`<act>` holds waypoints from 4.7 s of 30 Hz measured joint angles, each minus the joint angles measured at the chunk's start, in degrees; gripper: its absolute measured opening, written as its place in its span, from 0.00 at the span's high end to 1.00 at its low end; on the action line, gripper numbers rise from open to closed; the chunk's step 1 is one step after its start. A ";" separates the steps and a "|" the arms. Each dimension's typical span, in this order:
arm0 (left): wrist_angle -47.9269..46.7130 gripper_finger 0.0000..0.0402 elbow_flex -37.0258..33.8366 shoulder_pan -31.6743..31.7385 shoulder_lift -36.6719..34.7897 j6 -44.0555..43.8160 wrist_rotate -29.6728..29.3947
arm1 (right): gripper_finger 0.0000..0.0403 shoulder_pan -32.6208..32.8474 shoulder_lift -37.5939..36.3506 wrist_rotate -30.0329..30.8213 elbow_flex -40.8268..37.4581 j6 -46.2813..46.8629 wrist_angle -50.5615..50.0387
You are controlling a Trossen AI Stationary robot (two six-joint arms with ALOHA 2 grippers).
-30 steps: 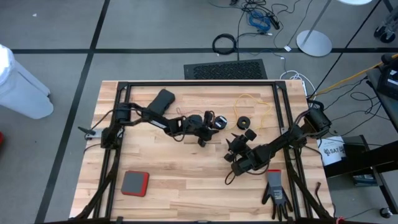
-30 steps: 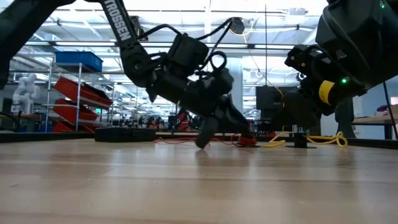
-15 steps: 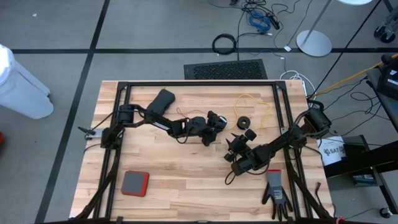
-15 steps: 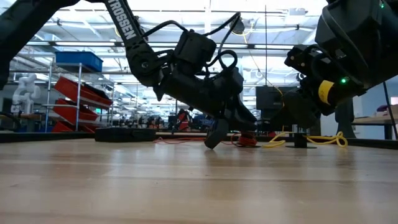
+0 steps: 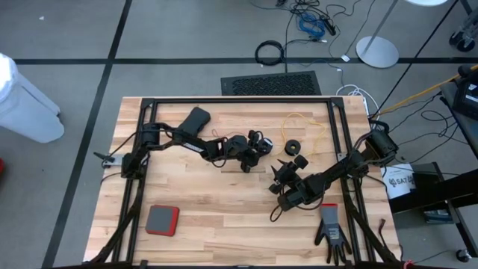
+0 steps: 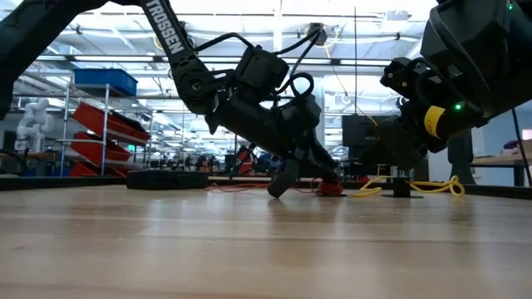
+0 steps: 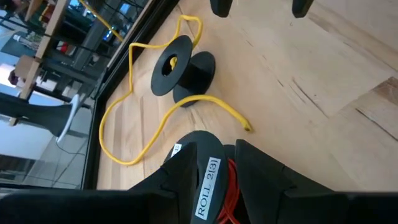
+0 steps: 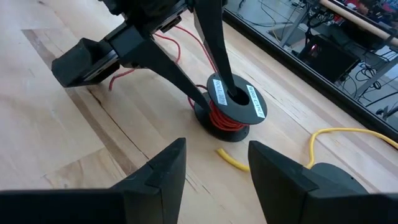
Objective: Coil cords
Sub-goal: Coil the red wire onto the black spool
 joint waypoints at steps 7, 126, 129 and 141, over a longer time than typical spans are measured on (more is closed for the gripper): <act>-0.71 0.71 0.42 0.06 0.07 0.11 0.00 | 0.60 -0.02 0.00 0.00 0.00 0.00 0.14; -8.17 0.97 7.56 2.38 3.21 -0.31 -8.27 | 0.60 -15.99 0.04 -9.50 -12.90 -42.47 37.85; -8.02 0.97 7.58 2.19 3.21 0.33 -9.03 | 0.60 -15.98 0.04 -9.50 -12.90 -42.47 37.91; -6.64 0.98 7.28 1.53 1.44 -2.64 -10.89 | 0.60 -15.45 0.04 -9.31 -12.87 -36.88 38.23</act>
